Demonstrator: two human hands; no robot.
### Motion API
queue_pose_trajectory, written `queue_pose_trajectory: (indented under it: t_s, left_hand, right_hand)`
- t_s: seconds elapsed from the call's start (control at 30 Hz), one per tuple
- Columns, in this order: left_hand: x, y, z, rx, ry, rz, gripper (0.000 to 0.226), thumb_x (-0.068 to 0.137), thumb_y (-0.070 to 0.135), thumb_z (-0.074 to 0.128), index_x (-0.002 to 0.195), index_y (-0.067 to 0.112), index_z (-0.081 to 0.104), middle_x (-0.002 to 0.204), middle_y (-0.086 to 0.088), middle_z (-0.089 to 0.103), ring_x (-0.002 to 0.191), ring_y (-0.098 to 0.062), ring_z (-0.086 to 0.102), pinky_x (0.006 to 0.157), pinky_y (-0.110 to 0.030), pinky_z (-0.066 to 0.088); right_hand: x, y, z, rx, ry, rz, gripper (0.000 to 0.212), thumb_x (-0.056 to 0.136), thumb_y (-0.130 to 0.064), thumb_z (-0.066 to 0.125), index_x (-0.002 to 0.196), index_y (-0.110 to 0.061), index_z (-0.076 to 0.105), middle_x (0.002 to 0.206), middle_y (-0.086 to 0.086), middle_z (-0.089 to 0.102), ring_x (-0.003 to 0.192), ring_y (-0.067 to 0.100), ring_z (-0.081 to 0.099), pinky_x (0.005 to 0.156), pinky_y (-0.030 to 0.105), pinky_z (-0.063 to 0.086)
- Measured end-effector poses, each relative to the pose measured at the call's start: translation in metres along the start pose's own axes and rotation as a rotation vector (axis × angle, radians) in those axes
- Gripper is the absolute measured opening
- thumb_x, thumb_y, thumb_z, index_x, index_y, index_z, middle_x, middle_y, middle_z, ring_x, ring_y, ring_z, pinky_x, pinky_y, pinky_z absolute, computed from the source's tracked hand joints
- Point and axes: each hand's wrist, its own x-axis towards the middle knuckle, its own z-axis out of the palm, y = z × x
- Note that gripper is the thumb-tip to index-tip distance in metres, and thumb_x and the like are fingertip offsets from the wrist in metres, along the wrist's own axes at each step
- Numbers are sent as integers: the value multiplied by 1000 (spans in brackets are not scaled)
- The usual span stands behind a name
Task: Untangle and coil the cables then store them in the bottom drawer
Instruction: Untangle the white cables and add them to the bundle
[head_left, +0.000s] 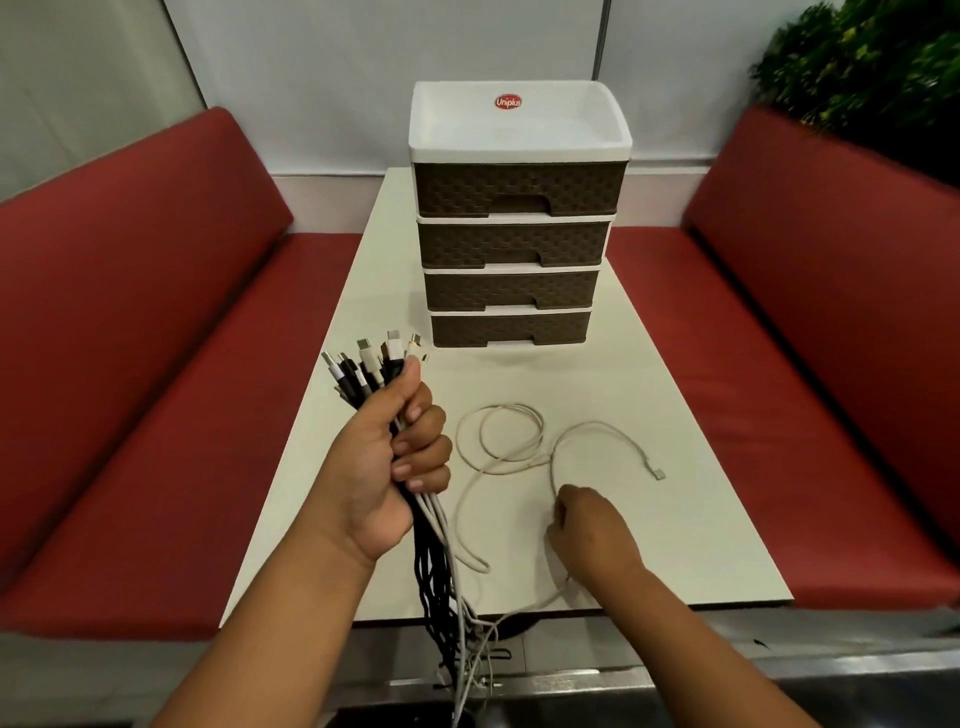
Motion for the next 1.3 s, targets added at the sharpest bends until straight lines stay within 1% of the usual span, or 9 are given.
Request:
queue_pose_trajectory:
  t_s: [0.13, 0.27, 0.37, 0.6, 0.77, 0.87, 1.0, 1.1, 1.3]
  left_hand:
    - [-13, -3, 5, 0, 20, 3, 43, 91, 44, 52, 58, 22, 33, 42, 9, 19, 31, -2, 17, 37, -17, 9]
    - [-30, -13, 13, 8, 50, 12, 45, 92, 44, 50, 57, 21, 34, 41, 9, 20, 30, -2, 17, 37, -16, 8]
    - [-43, -17, 21, 9, 54, 31, 45, 93, 44, 48, 55, 21, 35, 40, 9, 21, 29, -2, 17, 37, -15, 8]
    - [-76, -23, 35, 9, 59, 95, 44, 92, 44, 47, 56, 21, 35, 40, 9, 21, 29, -1, 17, 38, -14, 7]
    - [-93, -25, 50, 23, 58, 127, 44, 91, 45, 47, 55, 21, 36, 40, 9, 21, 28, -1, 17, 38, -14, 7]
    - [-102, -22, 62, 57, 43, 153, 44, 90, 46, 48, 55, 22, 36, 40, 10, 20, 29, -1, 17, 38, -14, 7]
    - [-113, -24, 75, 115, 17, 165, 43, 89, 46, 50, 57, 22, 36, 41, 10, 20, 29, -2, 17, 37, -13, 9]
    - [-122, -24, 82, 130, 3, 163, 43, 91, 46, 48, 57, 22, 36, 41, 10, 21, 29, -2, 17, 37, -12, 10]
    - [-140, -5, 99, 165, -22, 191, 47, 97, 46, 43, 57, 23, 36, 41, 10, 20, 29, -1, 17, 36, -13, 10]
  right_hand:
    - [-13, -18, -22, -281, -312, -97, 17, 90, -18, 52, 104, -13, 60, 110, 3, 61, 92, 19, 54, 71, 27, 41]
    - [-6, -37, -20, -286, 27, -383, 34, 91, -8, 47, 123, -17, 54, 120, 5, 54, 106, 28, 55, 78, 35, 47]
    - [5, -41, 0, -405, 41, -556, 55, 89, -6, 47, 142, -23, 40, 145, 9, 40, 124, 34, 42, 94, 44, 39]
    - [-40, -14, 37, -238, 46, -854, 26, 76, -1, 57, 96, -16, 62, 97, 6, 61, 91, 28, 52, 70, 33, 37]
    - [-87, 29, 58, -2, 69, -926, 26, 80, -11, 73, 99, -24, 60, 84, -6, 62, 80, 15, 52, 67, 25, 42]
    - [-118, 42, 62, 25, -2, -942, 5, 95, -27, 57, 99, -24, 58, 86, -3, 62, 81, 15, 53, 68, 27, 47]
    - [-140, 49, 54, 50, -223, -832, 28, 96, -31, 45, 120, -20, 55, 115, 4, 62, 104, 18, 56, 88, 27, 46]
    - [-139, 47, 29, 11, -132, -794, 59, 86, -10, 49, 144, -18, 42, 150, 4, 39, 133, 19, 42, 112, 27, 34]
    - [-107, 49, -8, -437, 110, -702, 83, 81, 1, 48, 154, -28, 18, 163, 12, 8, 146, 39, 15, 115, 50, 21]
